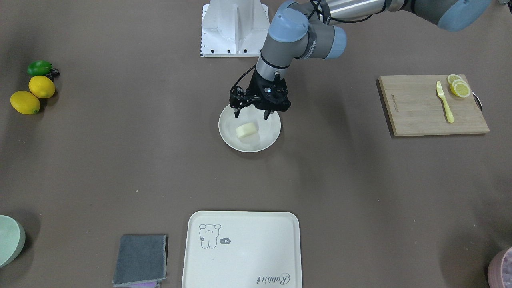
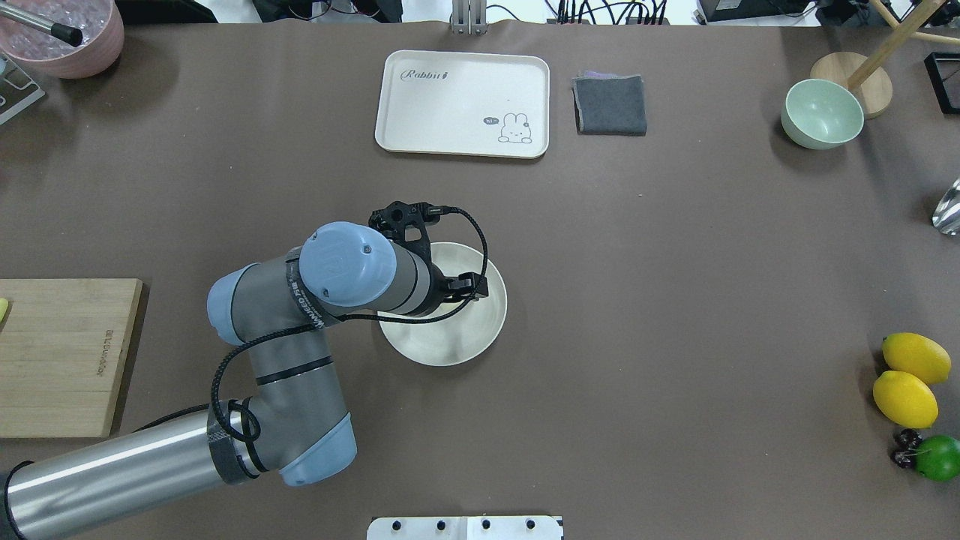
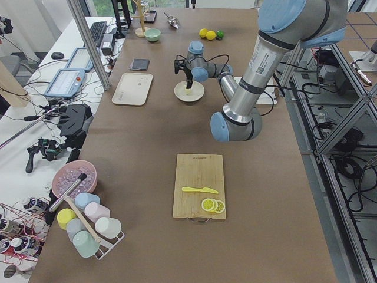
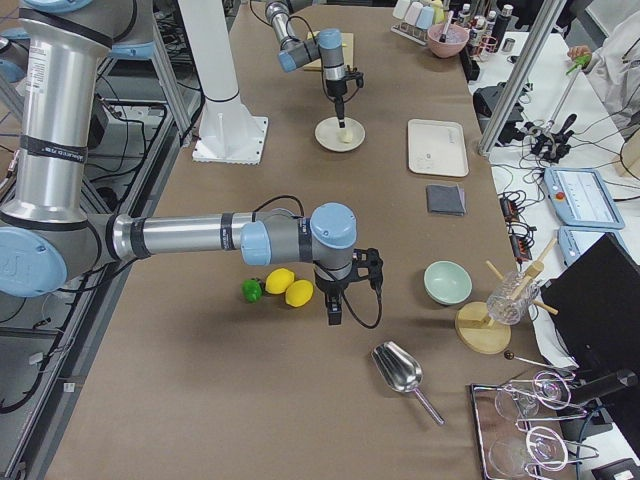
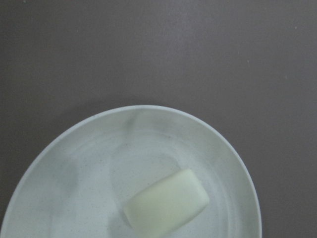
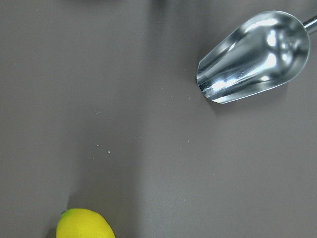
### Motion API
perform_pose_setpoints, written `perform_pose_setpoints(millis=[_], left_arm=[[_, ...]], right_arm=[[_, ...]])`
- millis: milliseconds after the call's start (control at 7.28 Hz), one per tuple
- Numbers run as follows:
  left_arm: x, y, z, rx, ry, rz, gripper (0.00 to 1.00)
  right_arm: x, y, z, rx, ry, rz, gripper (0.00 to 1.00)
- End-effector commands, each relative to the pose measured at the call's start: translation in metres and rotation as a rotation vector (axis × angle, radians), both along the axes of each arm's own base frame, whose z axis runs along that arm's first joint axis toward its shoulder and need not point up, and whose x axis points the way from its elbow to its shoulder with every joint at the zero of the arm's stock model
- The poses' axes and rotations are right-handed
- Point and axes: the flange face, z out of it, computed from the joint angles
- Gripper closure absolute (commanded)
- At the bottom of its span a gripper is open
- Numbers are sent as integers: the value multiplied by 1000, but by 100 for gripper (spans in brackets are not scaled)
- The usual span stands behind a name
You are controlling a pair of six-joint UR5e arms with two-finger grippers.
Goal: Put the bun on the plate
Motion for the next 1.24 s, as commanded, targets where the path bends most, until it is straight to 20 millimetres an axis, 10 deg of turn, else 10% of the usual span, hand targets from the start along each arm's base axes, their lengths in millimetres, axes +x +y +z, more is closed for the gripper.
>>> perform_pose_setpoints(millis=[0,275,687,1099], left_arm=[[-85,-14,37,46,-103,37,3],[-180,-42,100,113,-301,80,3],[-391,-108,176,204,-418,280,3],[-558,-127,276,212,-485,441,2]], right_arm=[[0,3,5,-10,2,0,0],[1,15,16,-39,5,1,0],[2,23,26,-68,3,2,0],[2,25,33,-83,2,3,0]])
